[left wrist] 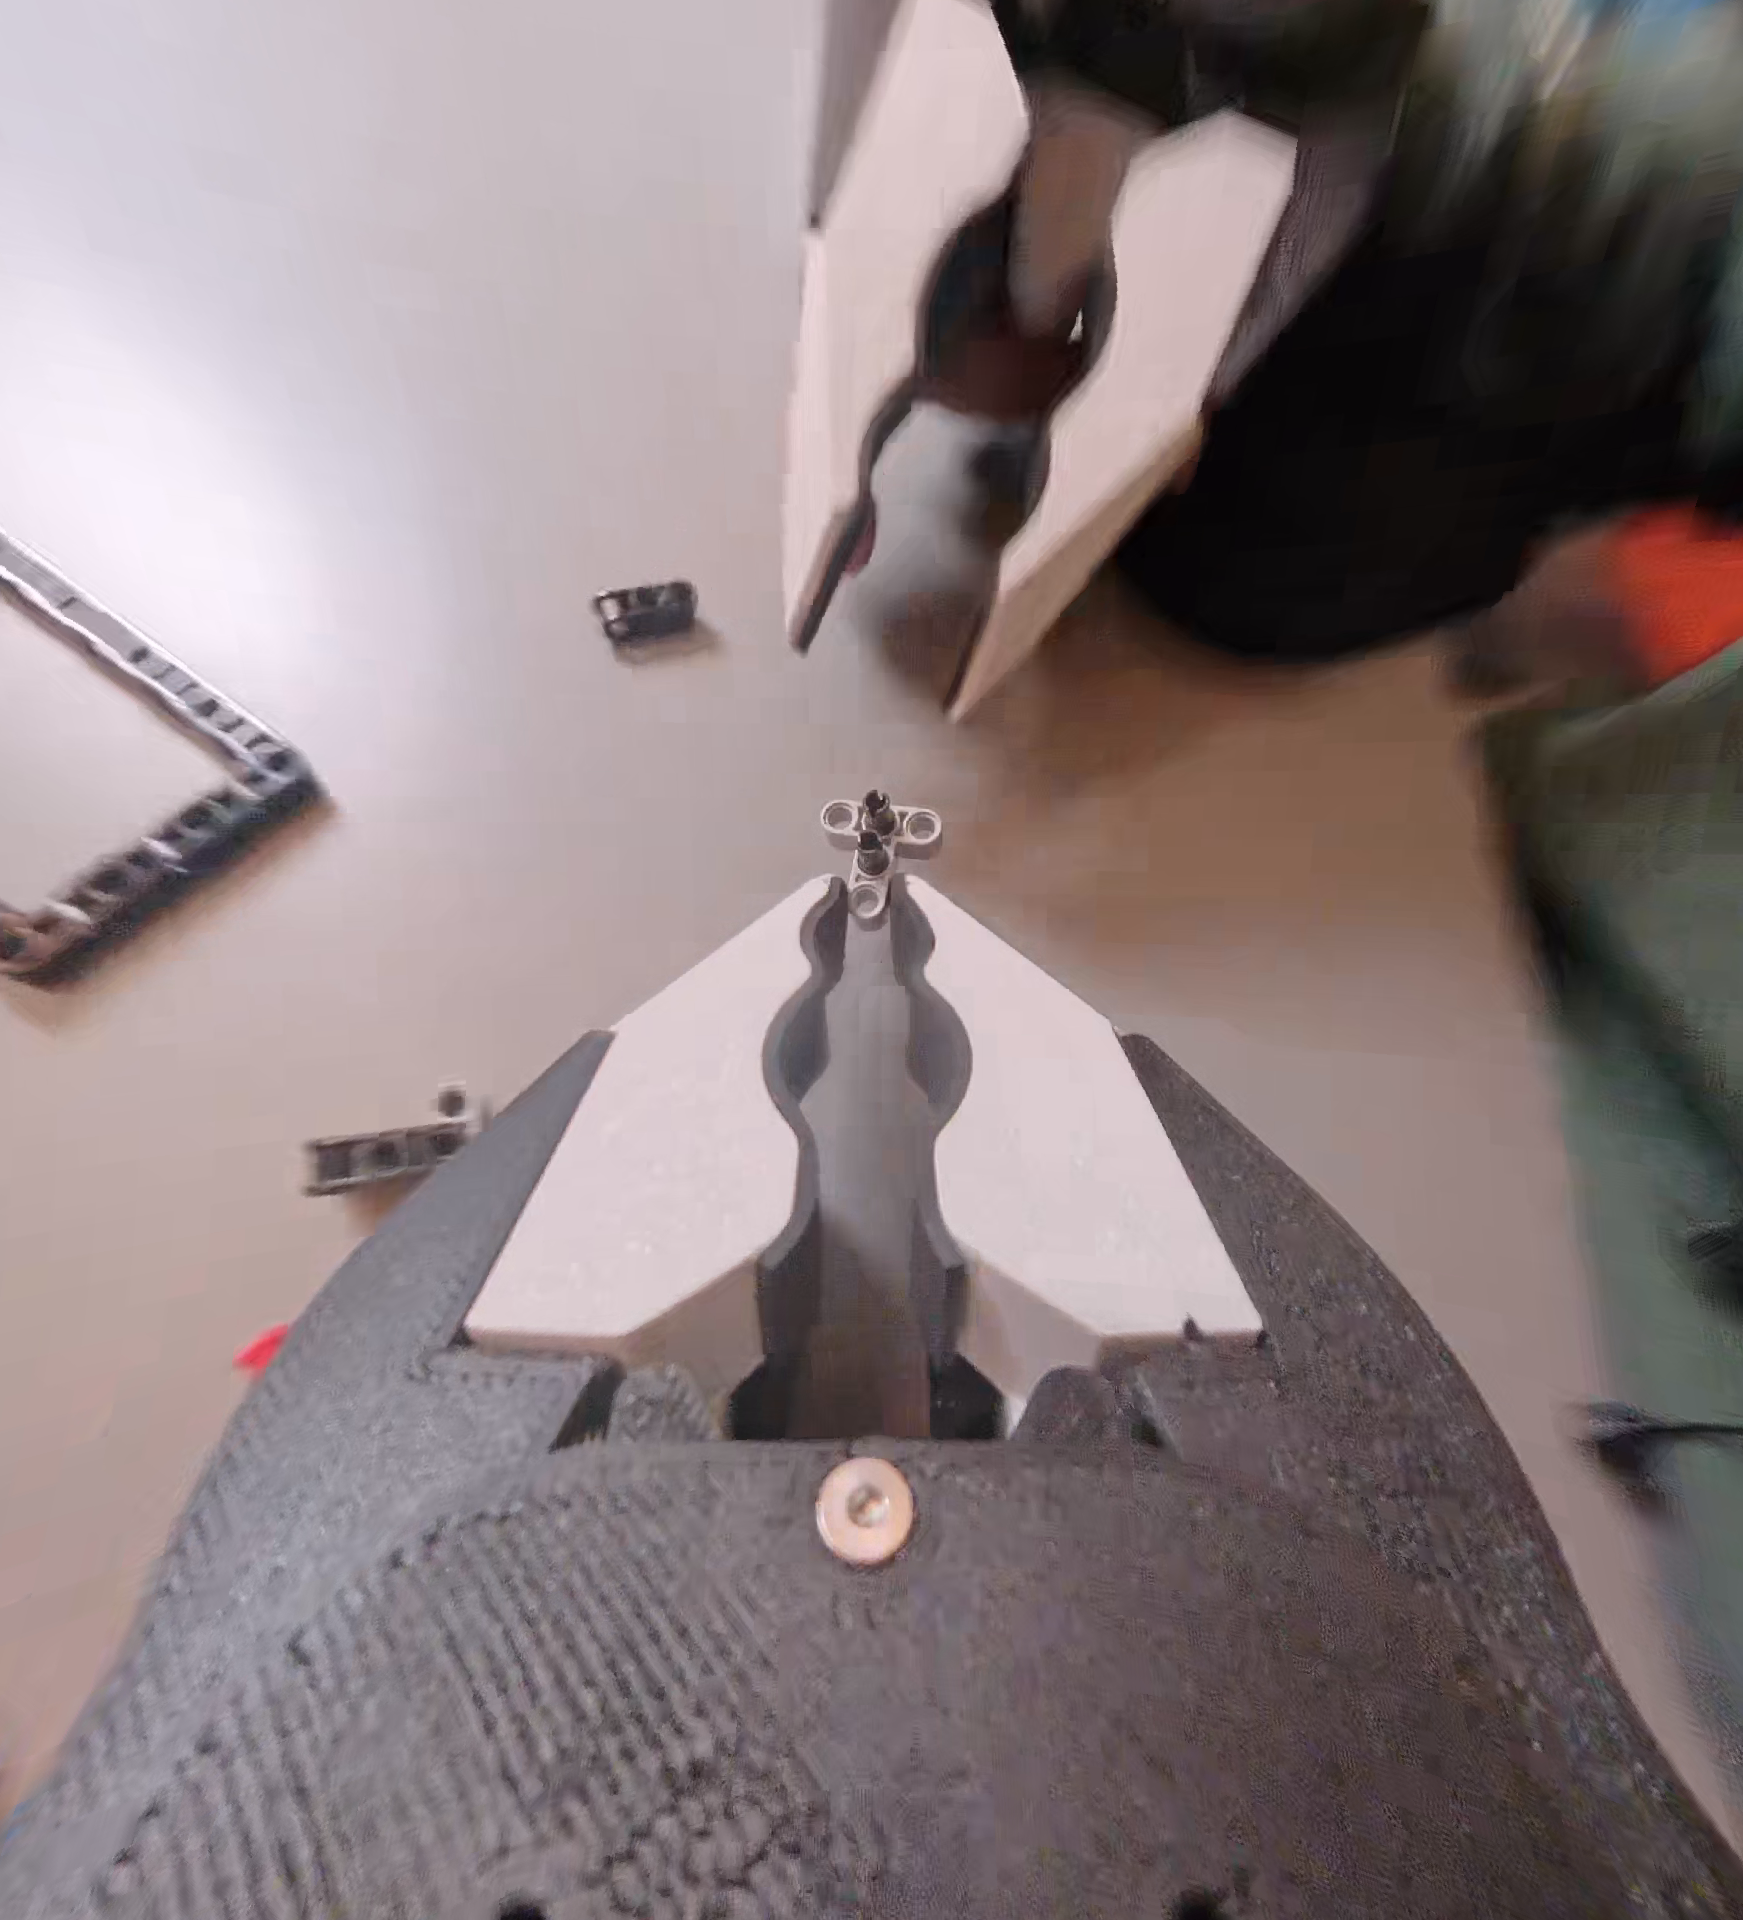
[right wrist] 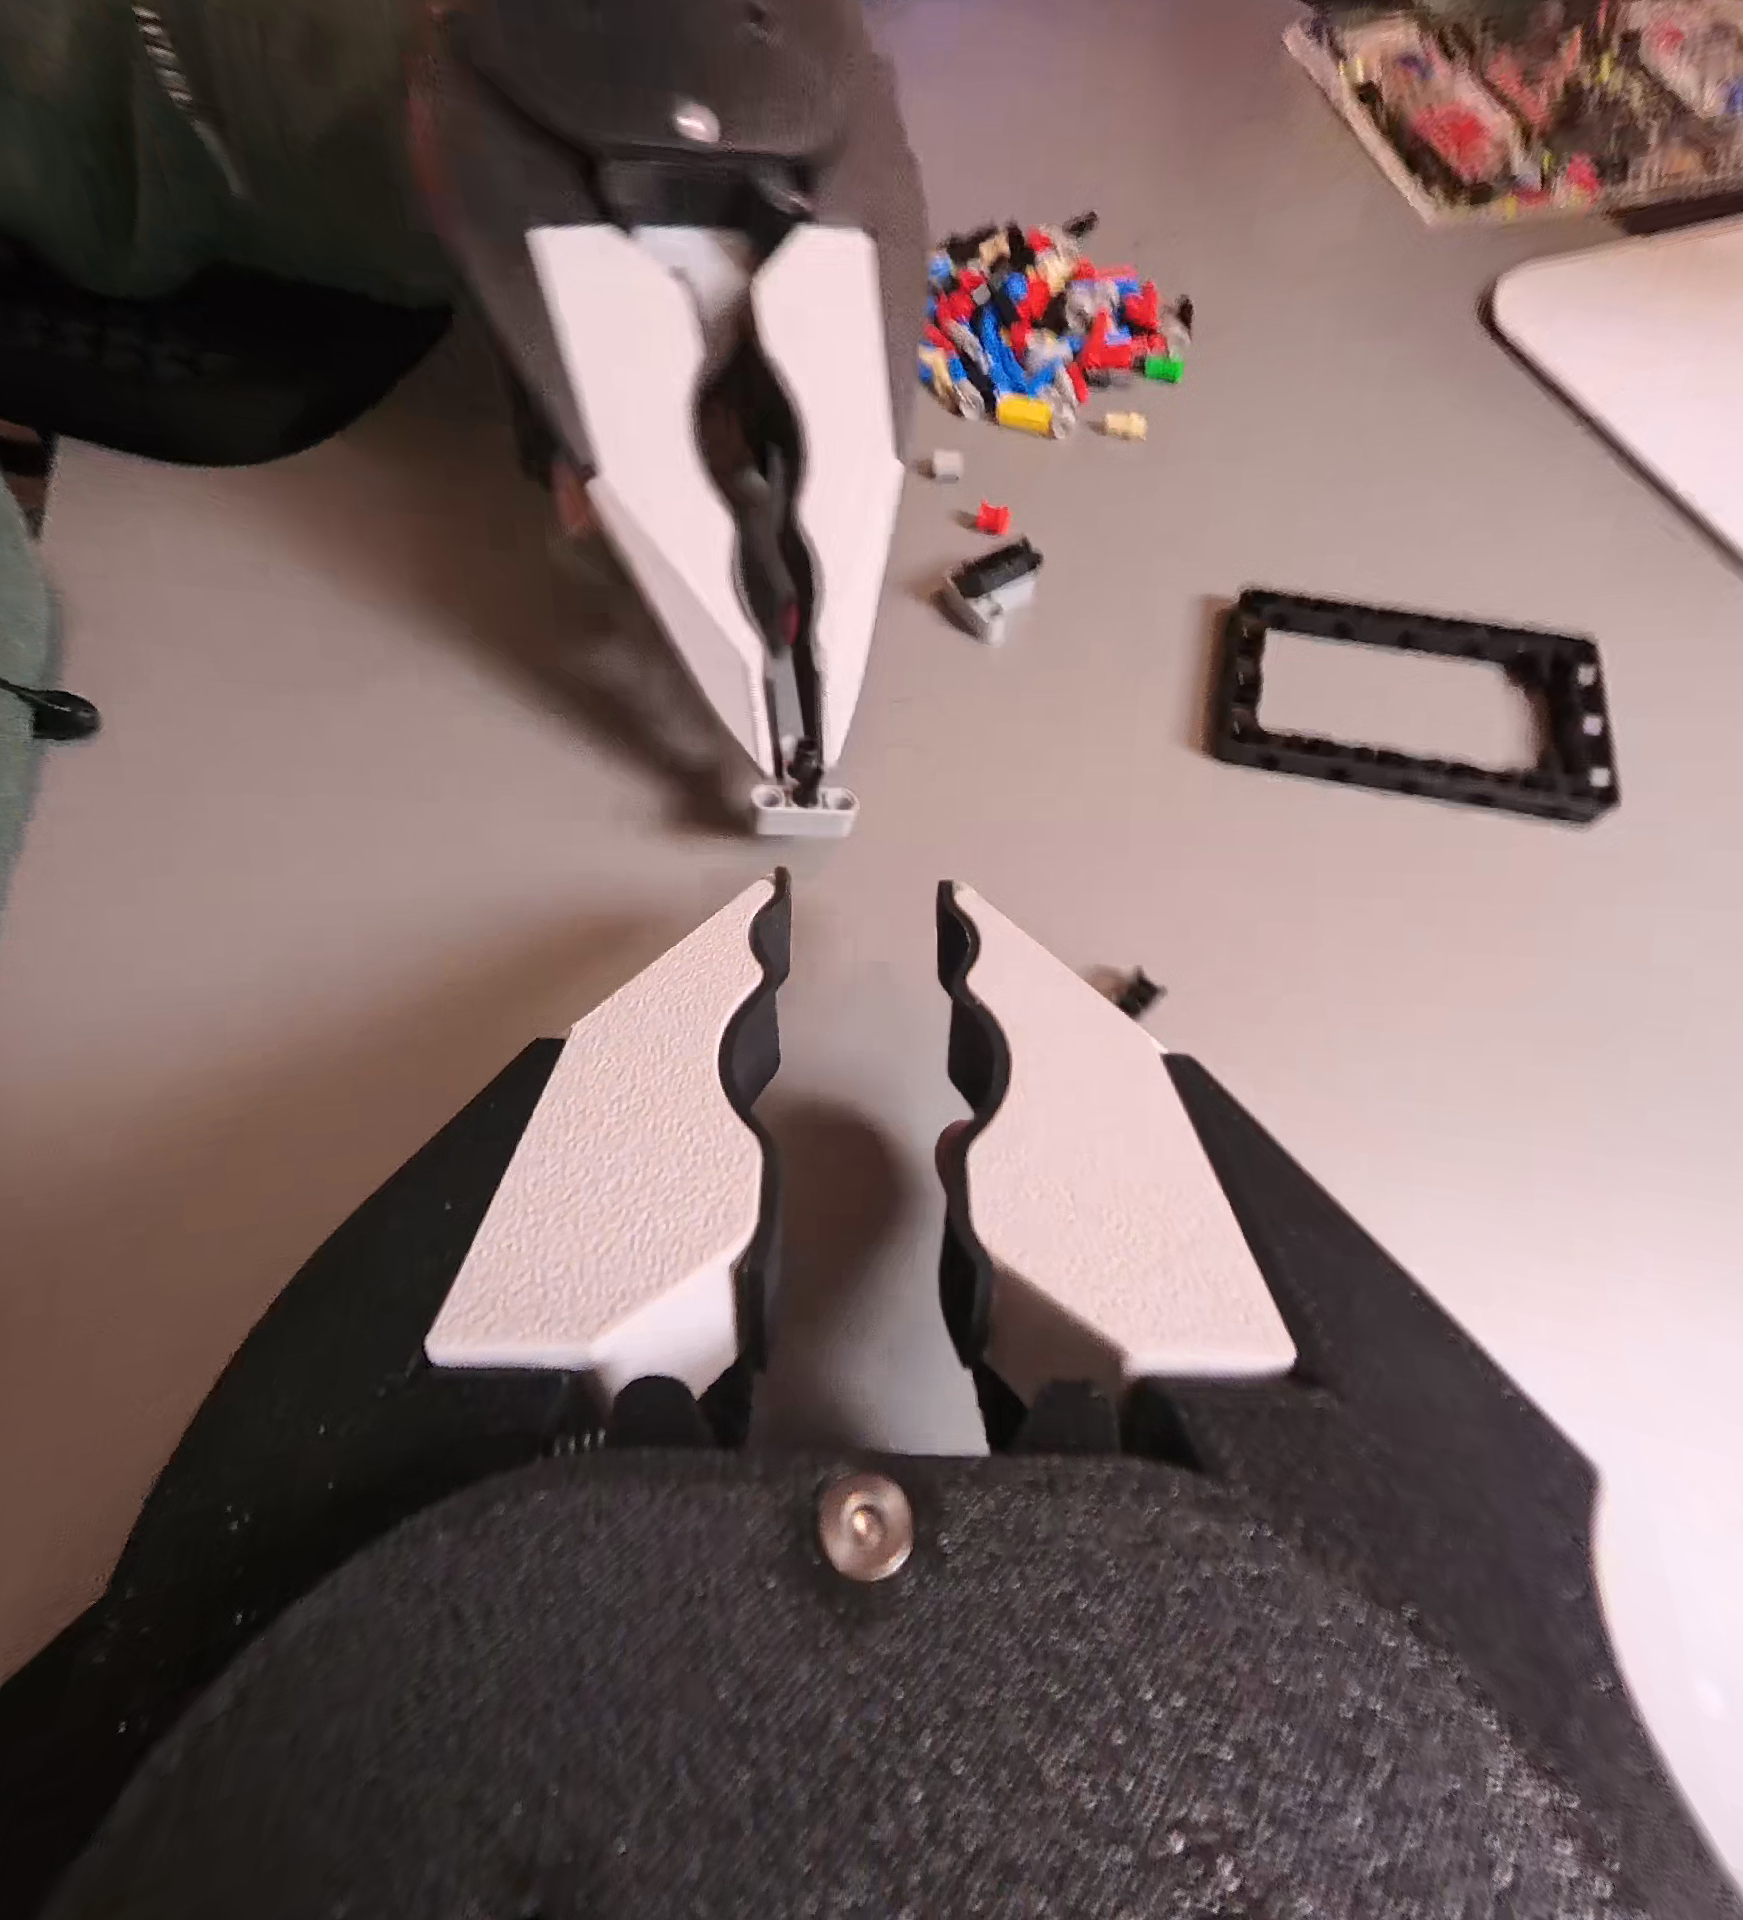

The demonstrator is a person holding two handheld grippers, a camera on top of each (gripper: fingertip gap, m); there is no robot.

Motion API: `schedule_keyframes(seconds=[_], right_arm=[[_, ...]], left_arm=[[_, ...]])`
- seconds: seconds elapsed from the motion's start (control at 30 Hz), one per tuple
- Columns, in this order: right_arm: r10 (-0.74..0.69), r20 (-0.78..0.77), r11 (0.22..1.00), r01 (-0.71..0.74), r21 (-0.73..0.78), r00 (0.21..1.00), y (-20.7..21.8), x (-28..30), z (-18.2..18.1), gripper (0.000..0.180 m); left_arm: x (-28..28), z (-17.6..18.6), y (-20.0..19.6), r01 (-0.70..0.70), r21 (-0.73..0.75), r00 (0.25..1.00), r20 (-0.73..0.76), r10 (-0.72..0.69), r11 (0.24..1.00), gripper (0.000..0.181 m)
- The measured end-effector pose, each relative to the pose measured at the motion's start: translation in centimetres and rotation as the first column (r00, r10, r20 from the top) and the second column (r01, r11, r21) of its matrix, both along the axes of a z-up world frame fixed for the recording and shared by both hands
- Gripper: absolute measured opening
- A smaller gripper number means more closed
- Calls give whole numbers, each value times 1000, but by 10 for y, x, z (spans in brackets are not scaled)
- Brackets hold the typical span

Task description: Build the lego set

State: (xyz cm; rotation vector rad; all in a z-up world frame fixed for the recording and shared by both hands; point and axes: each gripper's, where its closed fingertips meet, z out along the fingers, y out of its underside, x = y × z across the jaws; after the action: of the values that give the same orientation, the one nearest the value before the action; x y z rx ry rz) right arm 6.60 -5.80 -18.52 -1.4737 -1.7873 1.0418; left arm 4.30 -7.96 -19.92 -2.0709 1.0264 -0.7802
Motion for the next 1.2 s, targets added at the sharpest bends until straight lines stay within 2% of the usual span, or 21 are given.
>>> schedule_keyframes(seconds=[0.03,0.1,0.17,0.23,0.3,0.33,0.43,1.2], right_arm=[[19,-37,999,-18,26,999,-4,-3,5,27],[55,-102,995,-46,89,993,-11,-8,14,31],[77,-154,990,-57,130,985,-17,-12,22,32],[81,-210,989,-53,136,974,-21,-15,30,31],[90,-248,989,-57,136,965,-25,-17,37,20],[101,-252,988,-66,142,962,-27,-17,38,13],[103,-255,988,-69,141,961,-29,-17,38,10],[61,-313,997,-73,-25,948,-28,-18,46,8]], left_arm=[[3,9,-2,-13,-104,994,109,24,994,7],[6,28,0,-10,-266,947,307,94,964,7],[7,42,-4,42,-374,889,437,136,927,7],[8,48,-8,83,-433,854,496,160,897,6],[11,51,-12,116,-466,830,531,173,877,6],[12,54,-12,125,-476,819,545,180,871,6],[11,58,-13,137,-491,796,571,199,860,6],[8,69,-8,141,-511,731,631,259,848,6]])
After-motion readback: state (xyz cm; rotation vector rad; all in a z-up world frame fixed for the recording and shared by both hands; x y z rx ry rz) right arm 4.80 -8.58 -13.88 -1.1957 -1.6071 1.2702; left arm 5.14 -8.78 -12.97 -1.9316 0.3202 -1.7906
